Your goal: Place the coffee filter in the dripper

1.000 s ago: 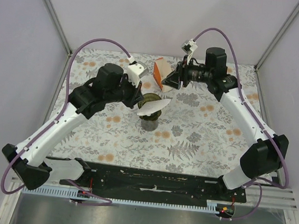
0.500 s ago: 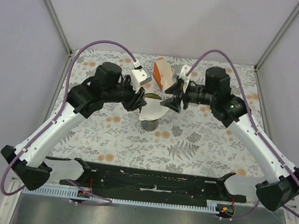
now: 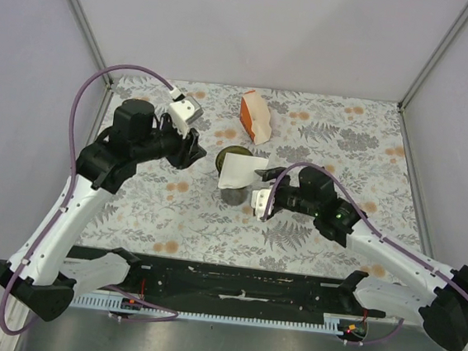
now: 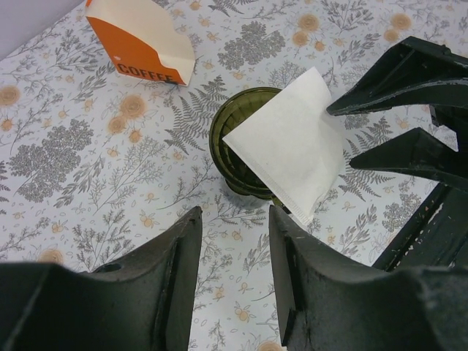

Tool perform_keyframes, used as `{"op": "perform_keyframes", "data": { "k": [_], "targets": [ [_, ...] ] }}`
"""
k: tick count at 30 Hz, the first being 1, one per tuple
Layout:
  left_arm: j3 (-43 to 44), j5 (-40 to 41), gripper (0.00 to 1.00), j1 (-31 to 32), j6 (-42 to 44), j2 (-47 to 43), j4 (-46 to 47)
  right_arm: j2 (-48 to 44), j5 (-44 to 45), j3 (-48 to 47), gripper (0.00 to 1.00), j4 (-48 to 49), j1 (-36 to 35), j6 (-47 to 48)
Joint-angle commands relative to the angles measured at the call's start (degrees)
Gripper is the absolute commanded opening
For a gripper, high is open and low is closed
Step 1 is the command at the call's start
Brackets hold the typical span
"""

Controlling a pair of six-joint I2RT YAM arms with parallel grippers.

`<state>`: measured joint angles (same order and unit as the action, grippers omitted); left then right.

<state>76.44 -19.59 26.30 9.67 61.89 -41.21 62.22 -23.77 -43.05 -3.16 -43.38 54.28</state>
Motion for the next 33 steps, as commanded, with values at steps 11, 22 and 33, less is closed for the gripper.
{"op": "perform_keyframes", "data": {
  "k": [11,22,33],
  "targets": [
    [-1.9,-2.5,0.48,-1.6,-3.0,-3.0,4.3,4.8,10.3,-1.6,0.45,12.6,-5.0,14.4],
    [-2.0,-5.1,0.47,-1.7,-3.6,-2.8,5.3,2.3,8.7,-5.1,0.19,6.0,-5.4,8.3],
    [-0.3,-11.1,0.44,-1.7,-1.0,-3.7,3.3,3.1,9.4,-12.6,0.0,4.0,-5.4,-1.5]
  ]
}}
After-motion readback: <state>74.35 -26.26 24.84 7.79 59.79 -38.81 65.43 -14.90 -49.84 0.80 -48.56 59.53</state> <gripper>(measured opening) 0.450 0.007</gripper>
